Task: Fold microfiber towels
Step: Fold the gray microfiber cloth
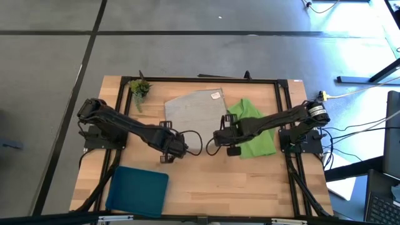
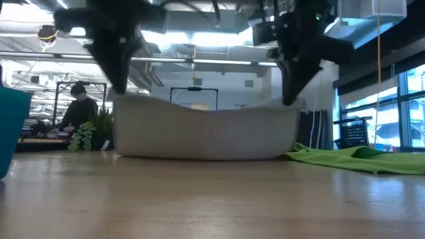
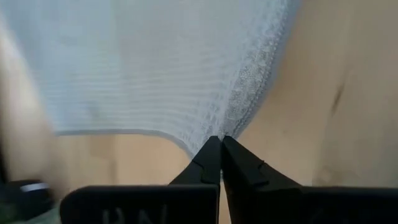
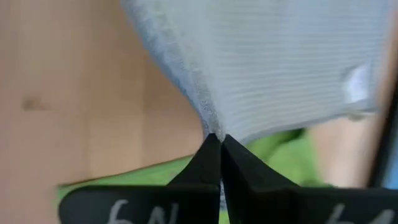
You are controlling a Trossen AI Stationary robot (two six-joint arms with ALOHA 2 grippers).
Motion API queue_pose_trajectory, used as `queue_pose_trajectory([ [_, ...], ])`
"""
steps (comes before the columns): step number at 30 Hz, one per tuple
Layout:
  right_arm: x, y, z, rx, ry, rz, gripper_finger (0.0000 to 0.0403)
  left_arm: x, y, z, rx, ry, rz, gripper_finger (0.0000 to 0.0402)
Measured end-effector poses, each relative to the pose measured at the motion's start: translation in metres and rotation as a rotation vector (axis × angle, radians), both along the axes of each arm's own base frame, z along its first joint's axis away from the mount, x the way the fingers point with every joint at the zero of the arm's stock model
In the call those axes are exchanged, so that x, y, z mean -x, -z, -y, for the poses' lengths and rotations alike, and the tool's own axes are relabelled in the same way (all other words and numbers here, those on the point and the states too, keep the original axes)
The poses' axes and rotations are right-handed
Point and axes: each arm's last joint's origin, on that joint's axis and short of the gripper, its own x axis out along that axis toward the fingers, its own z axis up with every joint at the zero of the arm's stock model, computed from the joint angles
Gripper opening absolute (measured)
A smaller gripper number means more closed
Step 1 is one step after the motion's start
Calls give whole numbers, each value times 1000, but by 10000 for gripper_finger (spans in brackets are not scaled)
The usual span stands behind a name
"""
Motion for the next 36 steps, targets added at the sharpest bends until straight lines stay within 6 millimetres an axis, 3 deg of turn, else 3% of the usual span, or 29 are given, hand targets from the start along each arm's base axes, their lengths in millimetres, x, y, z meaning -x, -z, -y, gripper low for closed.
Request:
queue_pose_trajectory([
  [6, -6, -27, 3, 125, -30, 34, 1, -3, -39, -4, -136, -9, 38, 0],
  [12, -11, -70, 9, 240, -24, 91, 1, 0, -80, -9, -262, -42, 90, 0],
  [21, -14, -136, 43, 279, 39, 215, 0, 3, -136, -30, -329, -85, 205, 0],
  [29, -7, -177, 79, 312, 101, 302, 0, 23, -171, -73, -392, -188, 280, 0],
  [36, -1, -196, 113, 354, 165, 339, 0, 51, -193, -116, -566, -346, 318, 0],
])
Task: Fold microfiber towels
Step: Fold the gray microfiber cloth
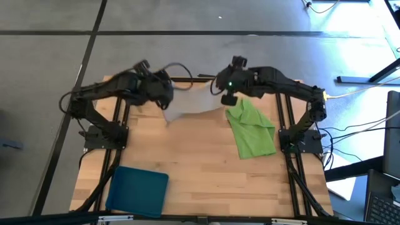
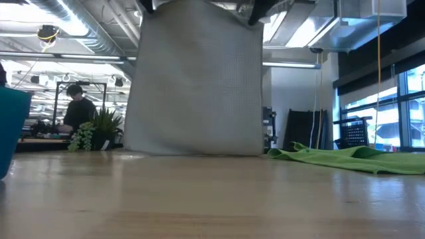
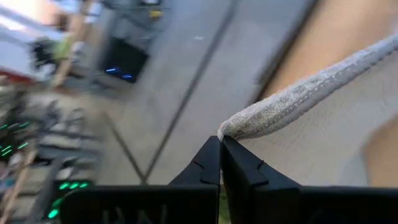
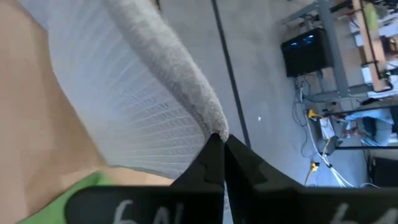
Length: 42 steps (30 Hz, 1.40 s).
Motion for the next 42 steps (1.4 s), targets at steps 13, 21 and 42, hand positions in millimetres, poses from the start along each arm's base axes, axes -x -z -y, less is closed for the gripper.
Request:
queue_pose_trajectory([
  [13, 2, -22, 70, 172, 78, 145, 0, -7, -29, -66, -172, 19, 61, 0],
  [21, 9, -12, 73, 69, 52, 77, 0, -4, -25, -72, -75, 110, 37, 0],
  [42, 14, 13, 10, -239, 81, -44, 0, -23, 27, -5, 259, 358, -63, 0],
])
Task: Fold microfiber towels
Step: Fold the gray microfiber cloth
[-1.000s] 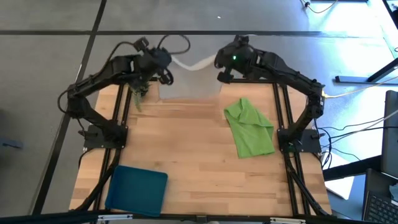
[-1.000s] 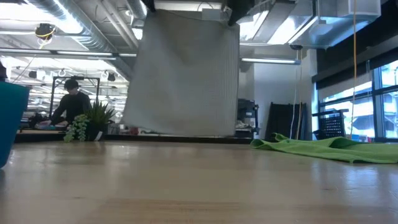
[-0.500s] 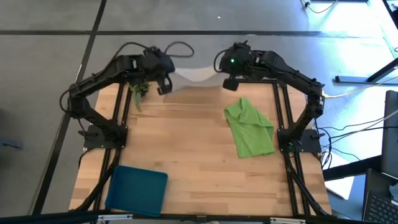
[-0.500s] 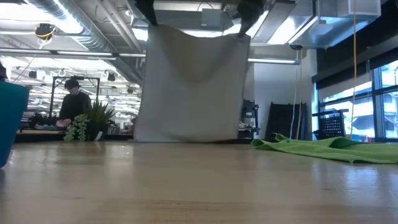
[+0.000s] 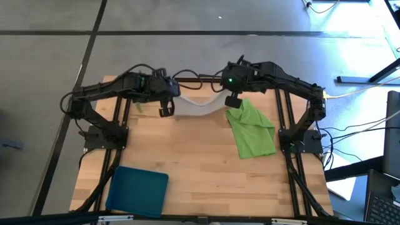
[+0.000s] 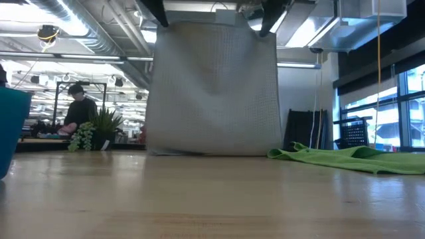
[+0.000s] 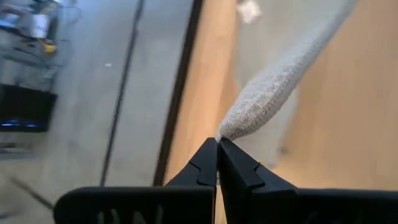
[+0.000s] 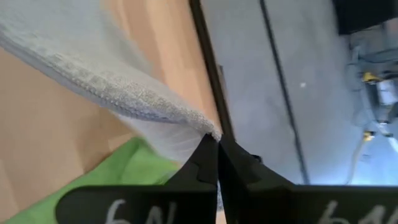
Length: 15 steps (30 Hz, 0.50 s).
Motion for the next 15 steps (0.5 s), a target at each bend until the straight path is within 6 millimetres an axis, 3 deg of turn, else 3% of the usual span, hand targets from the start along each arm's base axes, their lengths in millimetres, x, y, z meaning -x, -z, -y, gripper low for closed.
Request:
queue_pose_trajectory([
  [7, -2, -3, 1, 117, 53, 13, 0, 7, -21, -7, -129, -114, 85, 0],
  [15, -10, -12, 9, 283, 87, 72, 0, 16, -44, -32, -246, -241, 165, 0],
])
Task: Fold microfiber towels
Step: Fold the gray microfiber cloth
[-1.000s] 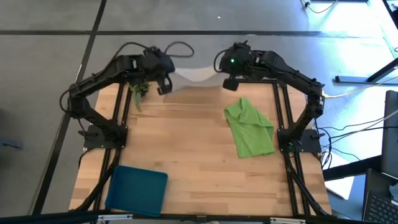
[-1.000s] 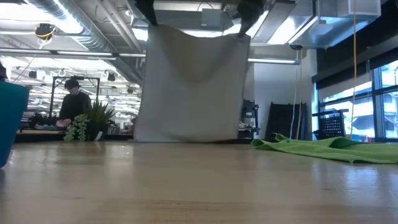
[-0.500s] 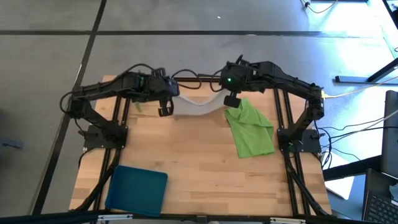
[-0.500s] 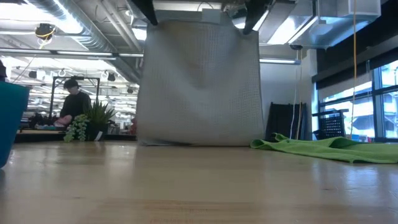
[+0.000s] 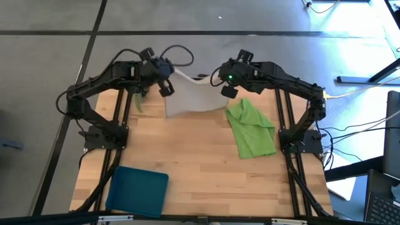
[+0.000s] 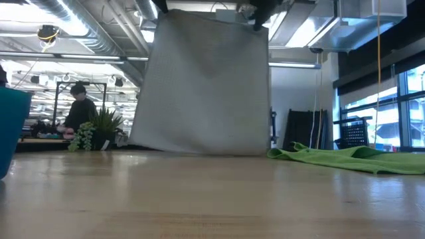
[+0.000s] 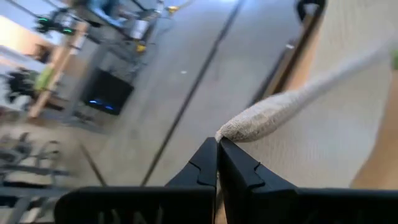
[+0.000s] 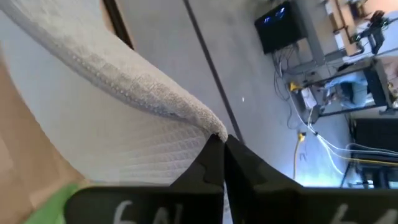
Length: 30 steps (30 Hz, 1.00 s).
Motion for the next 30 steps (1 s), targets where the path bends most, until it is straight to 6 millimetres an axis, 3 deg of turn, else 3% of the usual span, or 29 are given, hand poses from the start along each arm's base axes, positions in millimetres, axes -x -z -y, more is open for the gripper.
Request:
queue_pose_trajectory([
  [13, -7, -14, 26, 131, -2, 79, 0, -1, -13, -37, -128, -10, 12, 0],
  [23, 0, -4, 30, 35, 30, 50, 0, 1, 2, -34, 10, 90, -67, 0],
  [30, -7, 25, 23, -6, 25, -34, 0, -5, 19, -26, 52, 114, -124, 0],
])
